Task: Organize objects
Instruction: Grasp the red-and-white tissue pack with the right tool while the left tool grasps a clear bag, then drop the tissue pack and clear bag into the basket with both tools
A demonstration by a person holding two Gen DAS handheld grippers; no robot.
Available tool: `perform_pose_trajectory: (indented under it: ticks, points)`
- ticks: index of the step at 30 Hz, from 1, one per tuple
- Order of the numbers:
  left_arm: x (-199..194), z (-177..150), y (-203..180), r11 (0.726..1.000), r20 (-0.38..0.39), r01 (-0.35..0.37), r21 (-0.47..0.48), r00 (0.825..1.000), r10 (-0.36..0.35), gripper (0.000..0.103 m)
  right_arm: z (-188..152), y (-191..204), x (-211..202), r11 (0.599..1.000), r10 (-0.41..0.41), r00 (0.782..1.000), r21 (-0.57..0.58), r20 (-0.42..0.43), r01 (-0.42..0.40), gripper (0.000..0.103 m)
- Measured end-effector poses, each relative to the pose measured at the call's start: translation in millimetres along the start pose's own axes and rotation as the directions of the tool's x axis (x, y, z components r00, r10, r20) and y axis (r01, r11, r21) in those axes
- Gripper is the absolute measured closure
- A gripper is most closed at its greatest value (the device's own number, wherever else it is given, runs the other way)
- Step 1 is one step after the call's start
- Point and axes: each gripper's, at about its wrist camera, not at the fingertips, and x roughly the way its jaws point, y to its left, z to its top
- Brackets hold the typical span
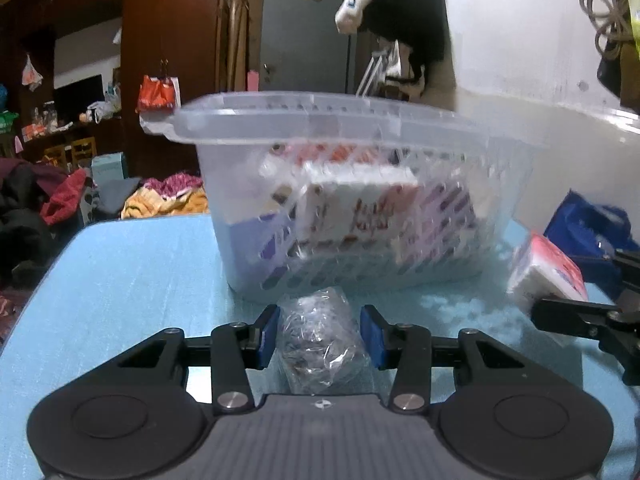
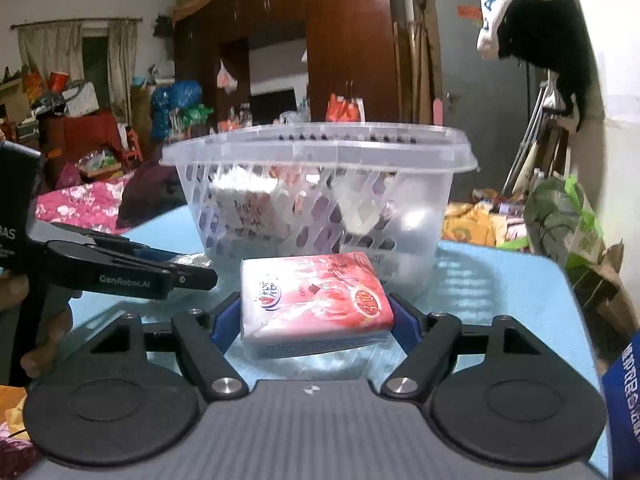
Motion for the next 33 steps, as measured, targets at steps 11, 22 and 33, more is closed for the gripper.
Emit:
perform_pose_trajectory:
  ticks: [11, 22, 33]
  points:
    - [-30.7, -8.1, 15.8, 0.978, 0.212, 0.204, -0.035, 0.958, -0.193, 0.055, -2.9, -7.5, -22.3, 0.999, -0.009, 0.983, 0.036, 0.183, 0.003, 0.025]
    - [-62.1, 19.0, 19.4, 0.939, 0.340, 0.338, -0.058, 0.892, -0.300, 0.055, 8.1, -3.4, -47.6, 0.999, -0.021, 0.932, 0.047, 0.363, 0.005, 0.025]
    - [-13.4, 153.7, 7.3, 0.991, 0.252, 0.091, -0.097, 0.966, -0.064, 0.054, 142.8, -5.6, 23.9, 0.987, -0.140, 0.964, -0.047, 0.226, 0.154, 0.024]
